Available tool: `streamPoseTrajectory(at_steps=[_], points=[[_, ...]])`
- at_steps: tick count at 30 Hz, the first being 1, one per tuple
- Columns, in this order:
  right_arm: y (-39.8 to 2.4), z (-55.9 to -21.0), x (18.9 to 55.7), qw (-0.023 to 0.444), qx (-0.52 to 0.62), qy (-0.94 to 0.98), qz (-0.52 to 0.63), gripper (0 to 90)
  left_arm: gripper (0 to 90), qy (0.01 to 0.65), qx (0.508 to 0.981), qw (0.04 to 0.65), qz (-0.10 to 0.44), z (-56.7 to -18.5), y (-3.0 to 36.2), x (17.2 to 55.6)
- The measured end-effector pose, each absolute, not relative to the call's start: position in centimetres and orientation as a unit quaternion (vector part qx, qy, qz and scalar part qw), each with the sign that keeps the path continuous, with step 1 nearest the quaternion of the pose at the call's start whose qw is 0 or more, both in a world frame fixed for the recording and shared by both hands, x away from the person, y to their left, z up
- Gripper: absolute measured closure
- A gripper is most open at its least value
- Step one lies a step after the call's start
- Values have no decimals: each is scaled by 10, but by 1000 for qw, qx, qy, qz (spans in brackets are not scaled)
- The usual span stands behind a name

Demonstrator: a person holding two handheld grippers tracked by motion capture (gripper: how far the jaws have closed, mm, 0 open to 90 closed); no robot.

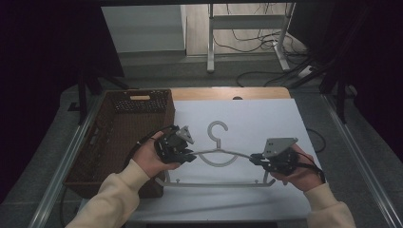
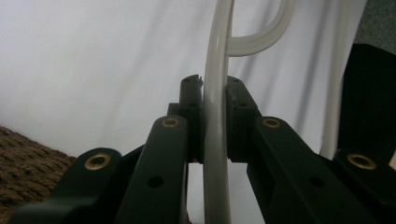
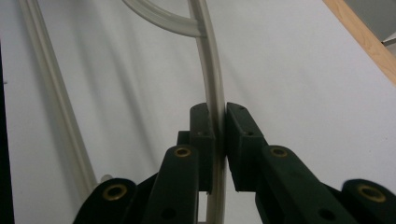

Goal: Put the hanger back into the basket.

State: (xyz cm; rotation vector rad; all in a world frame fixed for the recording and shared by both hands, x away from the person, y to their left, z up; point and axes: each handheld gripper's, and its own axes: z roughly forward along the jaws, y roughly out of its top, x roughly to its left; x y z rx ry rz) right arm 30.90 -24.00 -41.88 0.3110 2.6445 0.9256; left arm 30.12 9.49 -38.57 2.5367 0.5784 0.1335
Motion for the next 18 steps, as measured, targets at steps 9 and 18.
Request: streamPoseTrajectory(at_steps=[9,18], points=[[-245,-417,313,164,141,907,362,721,808,216,931,288,64,-384,101,296],[-266,-399,316,171,228,845,452,463,809,225,918,317,78,-379,114,292]])
